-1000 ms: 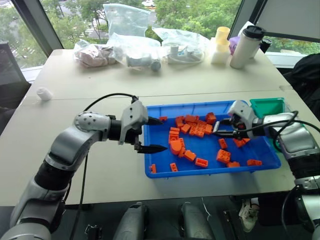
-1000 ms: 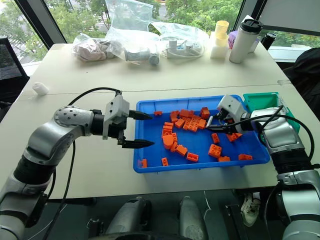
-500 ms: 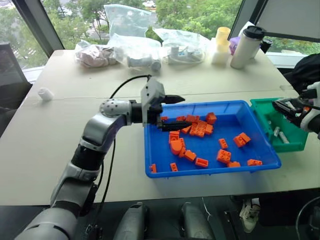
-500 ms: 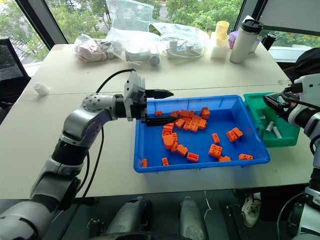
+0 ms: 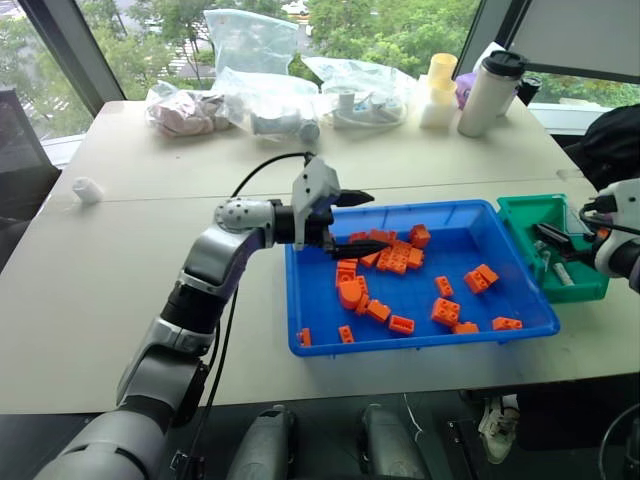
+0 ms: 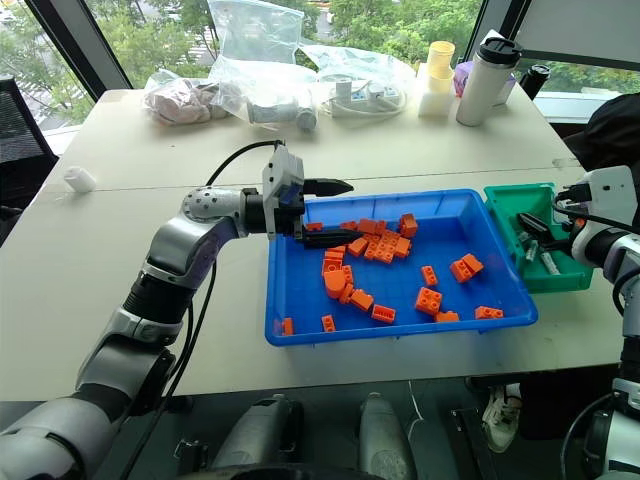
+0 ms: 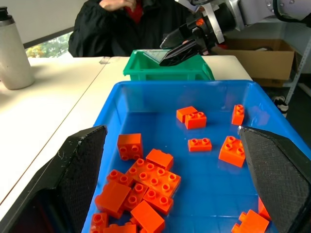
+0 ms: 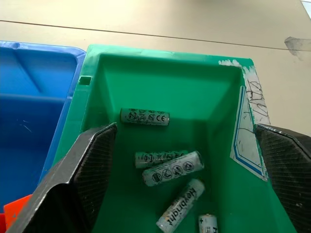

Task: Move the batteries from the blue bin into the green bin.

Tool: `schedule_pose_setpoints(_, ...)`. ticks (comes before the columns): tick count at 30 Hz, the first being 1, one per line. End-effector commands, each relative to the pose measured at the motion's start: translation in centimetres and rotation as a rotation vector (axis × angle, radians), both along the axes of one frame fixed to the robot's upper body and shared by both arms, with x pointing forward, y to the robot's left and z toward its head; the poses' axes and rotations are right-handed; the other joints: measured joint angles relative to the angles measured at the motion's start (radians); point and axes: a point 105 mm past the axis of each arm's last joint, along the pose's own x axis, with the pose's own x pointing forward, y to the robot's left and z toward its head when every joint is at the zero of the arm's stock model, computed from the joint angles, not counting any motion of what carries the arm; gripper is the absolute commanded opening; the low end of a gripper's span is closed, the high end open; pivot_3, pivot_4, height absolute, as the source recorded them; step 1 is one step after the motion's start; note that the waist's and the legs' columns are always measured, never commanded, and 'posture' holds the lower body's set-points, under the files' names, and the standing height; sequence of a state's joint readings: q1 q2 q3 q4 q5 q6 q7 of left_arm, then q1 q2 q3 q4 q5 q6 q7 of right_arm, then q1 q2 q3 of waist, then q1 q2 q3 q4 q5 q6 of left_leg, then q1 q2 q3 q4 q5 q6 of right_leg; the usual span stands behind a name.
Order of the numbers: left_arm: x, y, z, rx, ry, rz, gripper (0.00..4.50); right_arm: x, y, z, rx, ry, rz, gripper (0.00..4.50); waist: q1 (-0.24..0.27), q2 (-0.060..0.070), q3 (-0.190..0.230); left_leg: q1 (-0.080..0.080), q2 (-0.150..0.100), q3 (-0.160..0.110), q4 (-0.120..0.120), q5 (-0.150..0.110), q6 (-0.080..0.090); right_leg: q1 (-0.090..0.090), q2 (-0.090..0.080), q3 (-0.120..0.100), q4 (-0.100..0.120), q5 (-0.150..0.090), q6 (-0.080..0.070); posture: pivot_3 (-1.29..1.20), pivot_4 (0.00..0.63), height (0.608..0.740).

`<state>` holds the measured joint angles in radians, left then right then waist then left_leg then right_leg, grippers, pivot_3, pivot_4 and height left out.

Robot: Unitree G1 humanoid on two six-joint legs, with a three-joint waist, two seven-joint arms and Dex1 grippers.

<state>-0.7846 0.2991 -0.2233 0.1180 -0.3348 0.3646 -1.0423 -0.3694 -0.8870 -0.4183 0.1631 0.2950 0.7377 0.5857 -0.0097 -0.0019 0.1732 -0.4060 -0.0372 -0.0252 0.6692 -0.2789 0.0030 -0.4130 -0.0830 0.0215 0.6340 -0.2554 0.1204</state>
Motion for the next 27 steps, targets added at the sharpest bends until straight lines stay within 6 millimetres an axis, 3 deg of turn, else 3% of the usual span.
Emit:
schedule_pose_setpoints(1, -0.3, 0.4, 1.1, -0.028, -0.045, 0.009, 4.5, 0.1, 0.0, 2.1, -0.065, -0.065, 0.021, 4.46, 0.0, 0.0, 0.0, 0.0, 0.0, 0.0, 0.0, 0.0, 0.0, 0.0, 0.0, 0.0, 0.0, 0.0, 0.0, 0.0, 0.15, 0.74)
schedule_pose_setpoints(4, -0.2, 1.4, 1.9, -0.05, -0.071, 0.063, 4.5, -0.2, 2.0, 4.3, -0.05, -0.196, 0.118, 4.46, -0.001, 0.0, 0.0, 0.0, 0.0, 0.0, 0.0, 0.0, 0.0, 0.0, 0.0, 0.0, 0.0, 0.0, 0.0, 0.0, 0.15, 0.74)
schedule_pose_setpoints(9, -0.3, 5.3, 2.3, -0.072, -0.056, 0.231, 4.5, -1.5, 5.3, 6.8, -0.018, -0.424, 0.227, 4.46, -0.003, 0.0, 0.0, 0.0, 0.001, -0.001, -0.001, 0.0, 0.0, -0.001, 0.001, 0.0, 0.0, 0.0, 0.0, 0.0, 0.15, 0.74)
schedule_pose_setpoints(13, -0.8, 10.0, 0.9, -0.104, -0.021, 0.503, 4.5, -3.4, 8.7, 5.4, 0.104, -0.532, 0.277, 4.46, -0.002, 0.0, 0.0, 0.0, 0.001, -0.001, -0.002, 0.0, 0.0, 0.0, 0.001, 0.0, 0.0, 0.0, 0.0, 0.0, 0.15, 0.74)
schedule_pose_setpoints(17, -1.1, 13.5, 0.3, -0.203, -0.018, 0.83, 4.5, -5.5, 9.7, 3.2, 0.231, -0.562, 0.244, 4.46, 0.018, 0.0, 0.0, 0.0, 0.0, -0.002, -0.002, 0.0, 0.0, 0.0, -0.002, 0.001, 0.0, 0.0, 0.0, 0.0, 0.15, 0.74)
schedule_pose_setpoints(27, -3.8, 15.8, -4.3, -0.258, 0.064, 1.147, 4.5, -6.1, 9.9, 0.8, 0.299, -0.514, 0.246, 4.46, 0.02, 0.0, -0.001, 0.006, -0.002, -0.001, -0.003, 0.0, 0.0, 0.005, -0.004, 0.001, -0.001, 0.001, 0.001, 0.0, 0.15, 0.74)
